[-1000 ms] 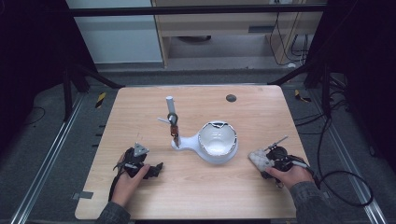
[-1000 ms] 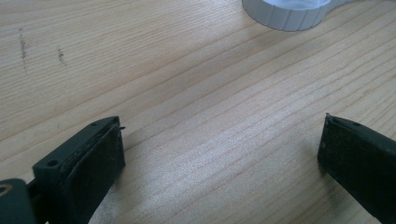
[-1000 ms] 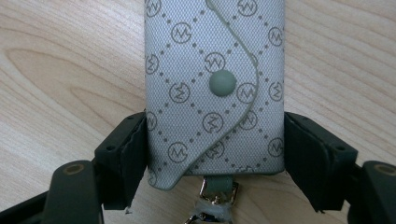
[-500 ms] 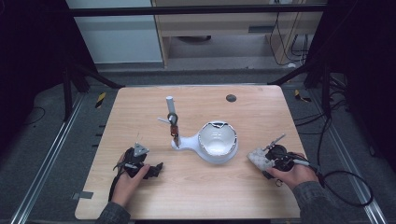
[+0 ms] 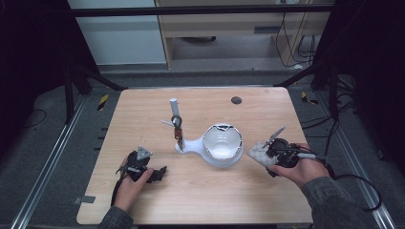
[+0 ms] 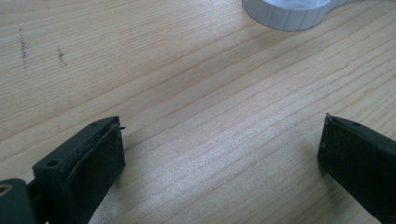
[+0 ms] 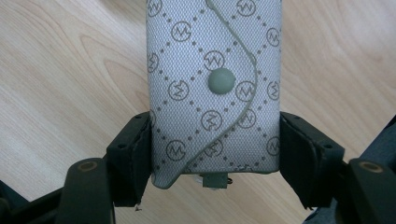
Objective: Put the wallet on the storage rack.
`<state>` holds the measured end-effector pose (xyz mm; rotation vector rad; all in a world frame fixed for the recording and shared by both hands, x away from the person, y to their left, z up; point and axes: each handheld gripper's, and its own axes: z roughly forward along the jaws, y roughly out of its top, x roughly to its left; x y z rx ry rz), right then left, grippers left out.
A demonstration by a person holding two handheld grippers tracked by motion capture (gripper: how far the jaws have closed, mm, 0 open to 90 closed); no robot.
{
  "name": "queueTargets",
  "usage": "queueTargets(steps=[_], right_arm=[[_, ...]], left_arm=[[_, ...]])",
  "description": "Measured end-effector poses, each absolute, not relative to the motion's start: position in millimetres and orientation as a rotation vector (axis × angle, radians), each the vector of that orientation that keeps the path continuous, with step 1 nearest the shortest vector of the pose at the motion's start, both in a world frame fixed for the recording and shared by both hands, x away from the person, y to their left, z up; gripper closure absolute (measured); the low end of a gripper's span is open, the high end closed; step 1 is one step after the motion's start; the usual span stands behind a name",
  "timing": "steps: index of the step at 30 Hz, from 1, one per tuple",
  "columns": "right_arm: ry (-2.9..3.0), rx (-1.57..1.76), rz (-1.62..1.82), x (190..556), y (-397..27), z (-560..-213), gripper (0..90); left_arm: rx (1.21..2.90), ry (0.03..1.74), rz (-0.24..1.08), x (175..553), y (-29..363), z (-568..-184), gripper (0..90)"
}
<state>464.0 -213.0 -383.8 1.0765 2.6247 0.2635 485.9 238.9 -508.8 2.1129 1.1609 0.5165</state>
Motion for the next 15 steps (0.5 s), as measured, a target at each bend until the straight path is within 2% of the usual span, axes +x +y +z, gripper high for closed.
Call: queueTargets(steps=[15], right_arm=[[2.618,0.904,0.212,462.6,-181.6,-366.0,32.0]], left_arm=[[2.108,1.163,0.517,485.8,238.6,-509.0,0.0]])
